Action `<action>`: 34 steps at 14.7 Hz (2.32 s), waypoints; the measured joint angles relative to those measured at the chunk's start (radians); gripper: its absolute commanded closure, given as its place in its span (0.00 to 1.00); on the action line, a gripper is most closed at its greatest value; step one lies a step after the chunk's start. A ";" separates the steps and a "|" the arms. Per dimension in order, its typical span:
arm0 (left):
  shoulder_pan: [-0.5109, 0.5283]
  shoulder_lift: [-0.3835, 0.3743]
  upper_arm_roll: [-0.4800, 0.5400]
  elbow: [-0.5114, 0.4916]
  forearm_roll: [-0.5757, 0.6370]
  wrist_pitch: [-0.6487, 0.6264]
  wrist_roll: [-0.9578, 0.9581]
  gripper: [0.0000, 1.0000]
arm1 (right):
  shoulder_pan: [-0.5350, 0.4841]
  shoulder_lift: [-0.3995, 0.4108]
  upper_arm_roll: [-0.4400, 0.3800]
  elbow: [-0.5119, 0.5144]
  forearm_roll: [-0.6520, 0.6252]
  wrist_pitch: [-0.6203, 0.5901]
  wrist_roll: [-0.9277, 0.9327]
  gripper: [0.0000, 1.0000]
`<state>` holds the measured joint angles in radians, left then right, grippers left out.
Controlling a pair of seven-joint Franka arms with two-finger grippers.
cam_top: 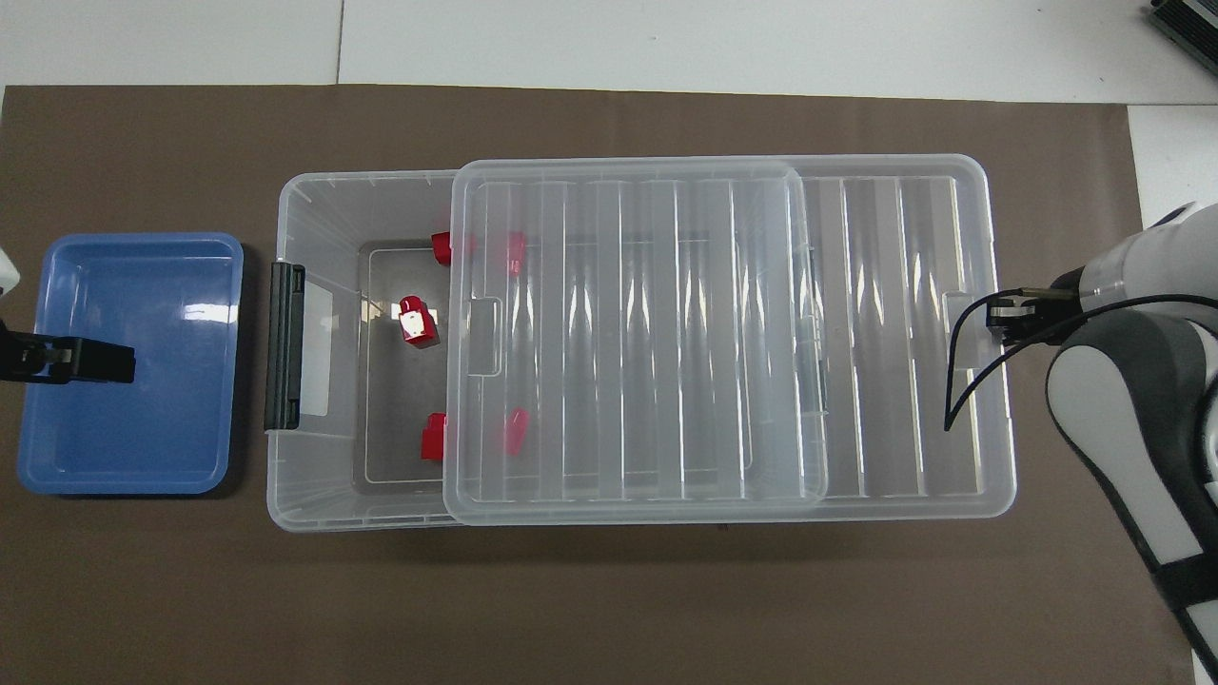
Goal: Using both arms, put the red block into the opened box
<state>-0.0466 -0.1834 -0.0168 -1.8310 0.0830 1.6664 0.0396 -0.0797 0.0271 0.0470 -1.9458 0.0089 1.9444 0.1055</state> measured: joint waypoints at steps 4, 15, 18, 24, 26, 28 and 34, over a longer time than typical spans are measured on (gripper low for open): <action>0.001 0.000 -0.001 -0.001 0.000 -0.005 -0.001 0.00 | 0.076 -0.002 0.002 0.000 0.024 -0.008 -0.001 1.00; 0.003 0.000 0.011 -0.001 0.000 -0.006 -0.001 0.00 | 0.201 -0.007 0.011 0.000 0.068 -0.017 0.010 1.00; 0.003 0.000 0.011 0.000 0.000 -0.006 -0.001 0.00 | 0.204 -0.009 0.011 0.000 0.068 -0.017 0.019 1.00; 0.003 0.000 0.011 0.000 0.000 -0.007 -0.001 0.00 | 0.226 -0.012 0.011 0.000 0.069 -0.017 0.021 1.00; 0.003 0.000 0.011 0.000 0.000 -0.007 -0.001 0.00 | 0.235 -0.012 0.011 0.000 0.070 -0.017 0.022 1.00; 0.003 0.000 0.011 -0.001 0.000 -0.007 -0.001 0.00 | 0.237 -0.012 0.011 0.000 0.070 -0.017 0.022 1.00; 0.003 0.000 0.011 0.000 0.000 -0.007 -0.001 0.00 | 0.241 -0.012 0.011 0.000 0.071 -0.016 0.022 1.00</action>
<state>-0.0440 -0.1832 -0.0062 -1.8315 0.0830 1.6595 0.0388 0.1615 0.0152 0.0581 -1.9458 0.0794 1.9282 0.1275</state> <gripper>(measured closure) 0.000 0.991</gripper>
